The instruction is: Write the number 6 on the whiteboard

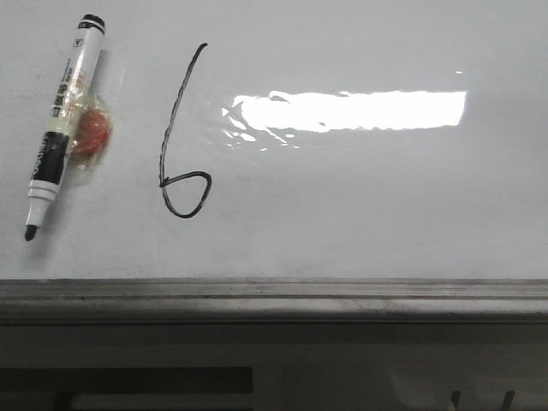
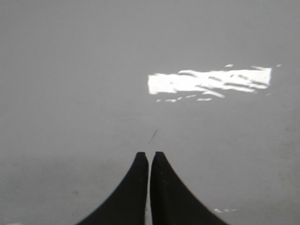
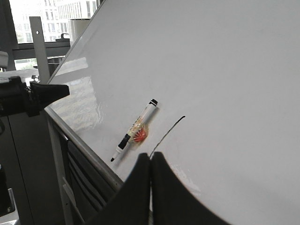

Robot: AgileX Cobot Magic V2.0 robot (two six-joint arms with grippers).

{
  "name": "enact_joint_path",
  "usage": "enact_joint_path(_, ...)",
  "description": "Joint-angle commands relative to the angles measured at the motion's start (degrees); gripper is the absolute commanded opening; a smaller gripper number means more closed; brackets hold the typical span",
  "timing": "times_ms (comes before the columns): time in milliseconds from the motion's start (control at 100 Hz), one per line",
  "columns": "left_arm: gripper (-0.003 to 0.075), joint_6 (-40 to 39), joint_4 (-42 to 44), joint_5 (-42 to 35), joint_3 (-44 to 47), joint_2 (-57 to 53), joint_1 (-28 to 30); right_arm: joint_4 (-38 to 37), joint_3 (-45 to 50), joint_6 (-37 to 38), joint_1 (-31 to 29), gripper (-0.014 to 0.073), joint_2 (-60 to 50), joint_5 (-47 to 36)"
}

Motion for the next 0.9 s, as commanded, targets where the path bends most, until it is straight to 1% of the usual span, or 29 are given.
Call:
enact_joint_path(0,-0.0021,-3.74,1.7,-7.6,2.2,-0.87,2.54,-0.27,-1.25,-0.43,-0.17,-0.0063,0.5,-4.71)
enact_joint_path(120,-0.0021,-3.74,1.7,-7.63,7.05,-1.54,5.66,-0.27,-1.25,-0.43,-0.17,-0.0063,0.5,-4.71)
enact_joint_path(160,-0.0021,-3.74,2.0,-3.56,6.87,-1.54,6.24,-0.27,-1.25,-0.43,-0.17,-0.0063,0.5,-4.71)
enact_joint_path(220,-0.0021,-3.74,2.81,-2.49,7.0,-1.54,6.59,-0.27,-1.25,-0.43,-0.17,-0.0063,0.5,-4.71)
enact_joint_path(390,-0.0021,-5.35,3.34,4.39,7.0,-1.54,6.59,-0.27,-1.25,-0.43,-0.17,-0.0063,0.5,-4.71)
enact_joint_path(890,-0.0021,-5.35,3.19,4.33,7.0,-1.54,6.59,-0.27,-1.25,-0.43,-0.17,-0.0063,0.5,-4.71)
